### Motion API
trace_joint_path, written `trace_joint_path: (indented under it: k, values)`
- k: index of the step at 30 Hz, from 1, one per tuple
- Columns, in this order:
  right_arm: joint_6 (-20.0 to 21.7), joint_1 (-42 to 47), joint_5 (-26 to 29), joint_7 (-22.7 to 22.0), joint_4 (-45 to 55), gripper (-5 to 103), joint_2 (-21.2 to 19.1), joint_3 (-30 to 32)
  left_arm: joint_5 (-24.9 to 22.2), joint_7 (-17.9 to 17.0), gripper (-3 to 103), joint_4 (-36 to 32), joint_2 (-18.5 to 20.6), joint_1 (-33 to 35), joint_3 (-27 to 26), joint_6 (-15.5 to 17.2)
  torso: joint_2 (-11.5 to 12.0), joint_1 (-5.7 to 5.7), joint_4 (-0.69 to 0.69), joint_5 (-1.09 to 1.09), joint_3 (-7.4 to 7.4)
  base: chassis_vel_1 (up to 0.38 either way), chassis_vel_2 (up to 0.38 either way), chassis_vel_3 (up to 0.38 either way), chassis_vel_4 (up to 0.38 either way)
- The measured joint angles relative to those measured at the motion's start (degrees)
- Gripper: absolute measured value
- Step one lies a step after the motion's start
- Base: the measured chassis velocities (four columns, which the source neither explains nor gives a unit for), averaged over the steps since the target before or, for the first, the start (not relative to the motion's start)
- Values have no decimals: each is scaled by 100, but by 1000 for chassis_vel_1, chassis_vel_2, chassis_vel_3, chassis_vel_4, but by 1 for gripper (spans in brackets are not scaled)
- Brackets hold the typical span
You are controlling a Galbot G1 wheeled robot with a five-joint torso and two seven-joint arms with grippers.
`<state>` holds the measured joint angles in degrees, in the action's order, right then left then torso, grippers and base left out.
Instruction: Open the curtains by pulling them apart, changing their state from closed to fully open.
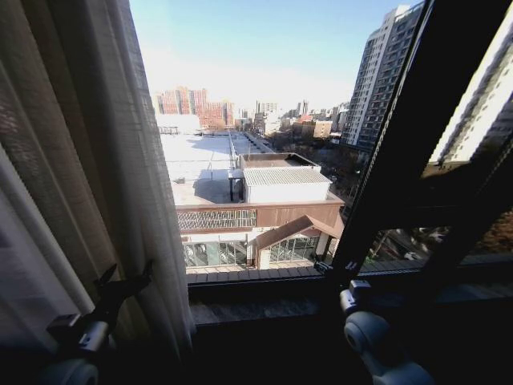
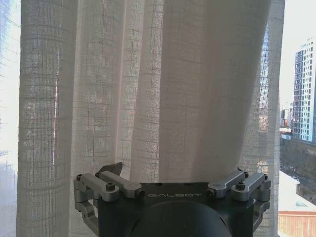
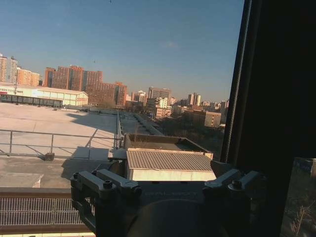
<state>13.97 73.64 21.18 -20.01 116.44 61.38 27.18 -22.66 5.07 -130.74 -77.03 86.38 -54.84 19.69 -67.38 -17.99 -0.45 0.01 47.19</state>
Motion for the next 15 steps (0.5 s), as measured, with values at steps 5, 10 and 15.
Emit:
trace_joint_path:
  k: [5, 10, 15]
  values:
    - [-31, 17, -49, -7, 149, 100, 7, -65, 132, -85, 98, 310, -40, -196, 73, -104, 0, 0, 1, 0, 0, 0, 0, 0, 0]
    - [-86, 51, -81, -20, 286, 100, 9, -109, 238, 36, 82, 507, -116, -291, 90, -283, 0, 0, 1, -1, 0, 0, 0, 0, 0]
    - [-177, 115, -167, -20, 330, 100, 47, -122, 243, 117, 61, 581, -118, -305, 69, -310, 0, 0, 0, -1, 0, 0, 0, 0, 0]
